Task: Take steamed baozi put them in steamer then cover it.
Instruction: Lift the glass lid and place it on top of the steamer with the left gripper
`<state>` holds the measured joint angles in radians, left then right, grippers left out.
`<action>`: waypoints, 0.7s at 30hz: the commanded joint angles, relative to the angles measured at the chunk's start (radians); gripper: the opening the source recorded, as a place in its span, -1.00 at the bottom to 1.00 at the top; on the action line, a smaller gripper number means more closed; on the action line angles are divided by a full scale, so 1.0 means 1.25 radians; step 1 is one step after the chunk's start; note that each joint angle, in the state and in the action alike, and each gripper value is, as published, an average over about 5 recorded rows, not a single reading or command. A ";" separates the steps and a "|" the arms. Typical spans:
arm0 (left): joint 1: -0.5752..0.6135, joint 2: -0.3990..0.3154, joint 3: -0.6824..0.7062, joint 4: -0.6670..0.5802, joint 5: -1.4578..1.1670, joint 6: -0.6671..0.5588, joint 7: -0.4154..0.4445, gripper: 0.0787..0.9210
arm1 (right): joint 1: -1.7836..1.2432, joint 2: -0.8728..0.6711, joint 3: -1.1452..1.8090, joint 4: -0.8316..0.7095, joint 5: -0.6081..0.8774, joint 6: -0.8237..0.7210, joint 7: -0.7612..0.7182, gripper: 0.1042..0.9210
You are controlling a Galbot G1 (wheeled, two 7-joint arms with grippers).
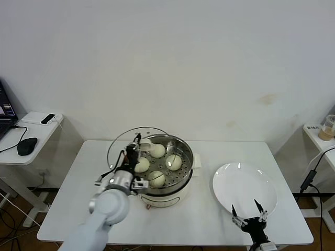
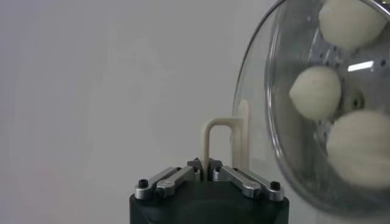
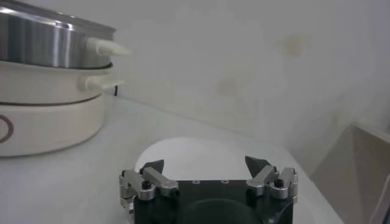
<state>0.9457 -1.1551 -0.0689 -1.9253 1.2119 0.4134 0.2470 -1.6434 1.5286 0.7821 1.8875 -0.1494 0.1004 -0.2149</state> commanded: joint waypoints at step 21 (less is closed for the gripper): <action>-0.043 -0.118 0.074 0.118 0.091 0.011 0.023 -0.86 | 0.000 0.001 -0.009 -0.016 -0.021 0.006 0.003 0.76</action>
<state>0.8914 -1.2828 0.0117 -1.7970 1.3108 0.4250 0.2714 -1.6449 1.5293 0.7737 1.8694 -0.1727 0.1070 -0.2119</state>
